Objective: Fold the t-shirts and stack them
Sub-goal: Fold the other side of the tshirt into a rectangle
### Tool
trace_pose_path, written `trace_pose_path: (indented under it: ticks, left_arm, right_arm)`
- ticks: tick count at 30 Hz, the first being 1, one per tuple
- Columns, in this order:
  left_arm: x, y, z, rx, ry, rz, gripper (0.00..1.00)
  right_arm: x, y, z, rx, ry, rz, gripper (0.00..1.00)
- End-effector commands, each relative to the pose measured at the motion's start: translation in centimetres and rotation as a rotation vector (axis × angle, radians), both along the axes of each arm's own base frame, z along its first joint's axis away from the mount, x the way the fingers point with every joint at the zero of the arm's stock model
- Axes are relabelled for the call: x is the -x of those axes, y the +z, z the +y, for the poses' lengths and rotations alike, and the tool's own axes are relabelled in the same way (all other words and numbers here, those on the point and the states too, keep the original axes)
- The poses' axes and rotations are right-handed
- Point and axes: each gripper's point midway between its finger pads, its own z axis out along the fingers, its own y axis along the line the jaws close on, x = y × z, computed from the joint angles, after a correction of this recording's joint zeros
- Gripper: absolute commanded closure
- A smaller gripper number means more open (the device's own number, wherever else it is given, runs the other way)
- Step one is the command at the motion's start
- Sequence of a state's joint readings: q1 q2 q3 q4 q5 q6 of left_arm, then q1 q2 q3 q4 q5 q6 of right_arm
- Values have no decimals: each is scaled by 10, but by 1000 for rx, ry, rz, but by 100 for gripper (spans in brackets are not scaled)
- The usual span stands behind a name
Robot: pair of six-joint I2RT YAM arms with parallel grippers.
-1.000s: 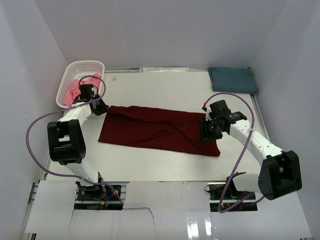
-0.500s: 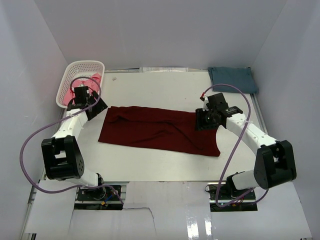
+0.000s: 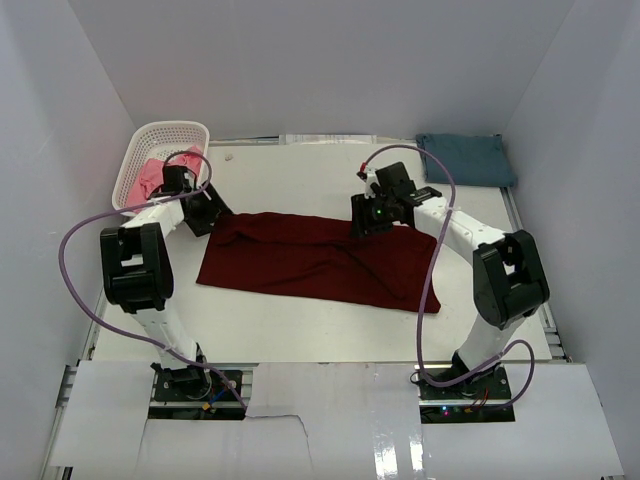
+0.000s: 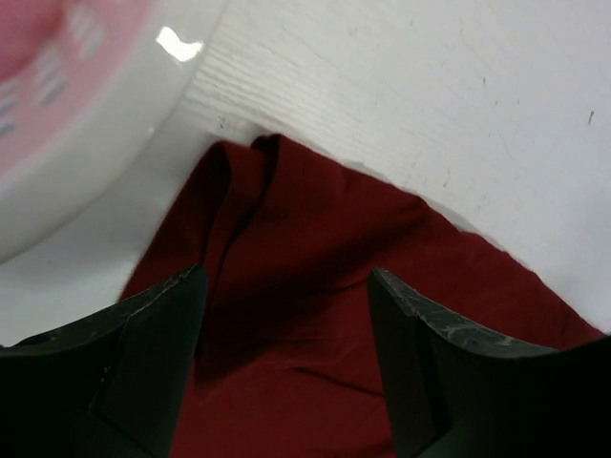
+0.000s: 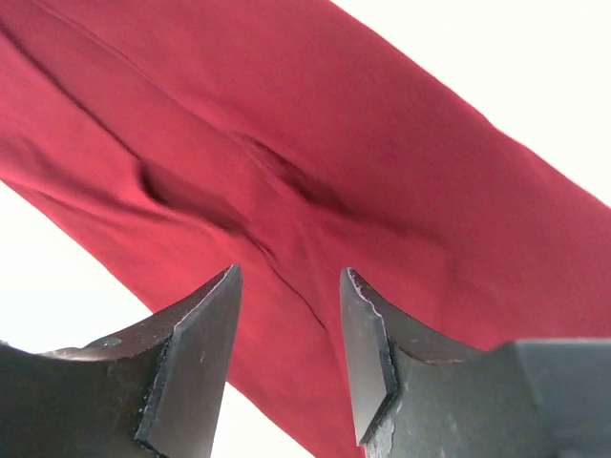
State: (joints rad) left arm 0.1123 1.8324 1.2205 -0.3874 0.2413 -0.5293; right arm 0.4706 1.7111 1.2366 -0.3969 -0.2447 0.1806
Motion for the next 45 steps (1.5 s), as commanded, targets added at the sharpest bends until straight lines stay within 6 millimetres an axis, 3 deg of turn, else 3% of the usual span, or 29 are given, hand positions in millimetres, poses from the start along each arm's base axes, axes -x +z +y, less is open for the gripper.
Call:
trace_pose_path:
  ticks: [1,5,12,18,25,30,37,45]
  left_arm:
    - [-2,20,-9,85,-34,-44,22]
    - [4,12,1,141,-24,-27,24]
    - [5,-4,0,227,-44,-8,31]
    - [4,-17,-1,245,-48,11,33]
    - [1,-28,-4,275,-63,31,39]
    - [-6,-16,-4,281,-68,-5,48]
    - [-20,14,0,258,-69,-80,49]
    - [-26,18,-2,275,-88,-90,61]
  right_arm:
    - [-6,13,28,-39,56,-28,48]
    - [-6,10,37,-45,74,-23,48]
    - [-3,1,45,-61,99,-8,49]
    - [2,-6,69,-74,152,7,49]
    - [-1,3,95,-87,199,-12,49]
    - [0,-1,98,-79,207,-8,49]
    - [6,-13,115,-84,248,7,50]
    - [15,-26,131,-74,284,29,51]
